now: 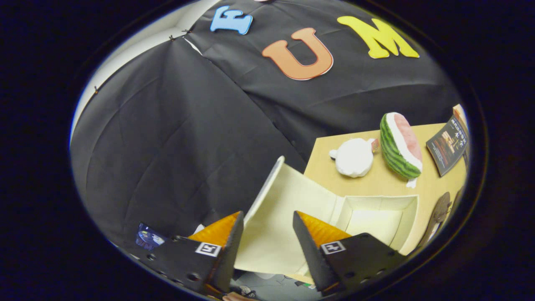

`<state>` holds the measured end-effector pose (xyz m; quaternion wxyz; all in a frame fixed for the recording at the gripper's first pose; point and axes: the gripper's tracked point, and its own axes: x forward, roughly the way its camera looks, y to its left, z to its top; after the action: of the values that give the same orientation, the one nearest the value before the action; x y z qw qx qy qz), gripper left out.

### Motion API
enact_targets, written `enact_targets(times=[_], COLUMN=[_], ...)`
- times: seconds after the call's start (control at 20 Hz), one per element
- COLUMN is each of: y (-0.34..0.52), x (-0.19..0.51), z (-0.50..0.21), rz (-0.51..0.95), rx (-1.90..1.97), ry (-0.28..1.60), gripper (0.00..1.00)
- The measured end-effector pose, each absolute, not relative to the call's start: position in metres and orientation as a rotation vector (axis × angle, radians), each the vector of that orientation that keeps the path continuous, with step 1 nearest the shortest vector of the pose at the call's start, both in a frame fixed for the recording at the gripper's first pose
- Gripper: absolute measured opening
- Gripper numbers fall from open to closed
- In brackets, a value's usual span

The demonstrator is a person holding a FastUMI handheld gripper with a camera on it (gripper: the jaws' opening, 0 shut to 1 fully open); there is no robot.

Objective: Open the storage box then place both shoes into the box .Put the left shoe in first, then the right shoe, with the right side of both shoes facing outward in a uniform manner.

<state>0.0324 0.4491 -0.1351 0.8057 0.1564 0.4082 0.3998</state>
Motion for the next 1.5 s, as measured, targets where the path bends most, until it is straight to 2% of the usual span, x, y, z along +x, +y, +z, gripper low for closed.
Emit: enact_targets(times=[0.1, 0.2, 0.3, 0.6, 1.05, 1.5], y=[0.446, 0.434, 0.421, 0.344, 0.177, 0.027], x=[0.032, 0.040, 0.042, 0.065, 0.109, 0.128], z=[-0.138, -0.139, -0.146, -0.172, -0.232, -0.341], rz=[0.844, 0.815, 0.792, 0.686, 0.511, 0.289], rx=[0.329, 0.293, 0.266, 0.205, 0.060, -0.115], ry=[0.872, 0.836, 0.823, 0.845, 0.840, 0.939], gripper=[0.85, 0.94, 0.96, 0.96, 0.96, 0.96])
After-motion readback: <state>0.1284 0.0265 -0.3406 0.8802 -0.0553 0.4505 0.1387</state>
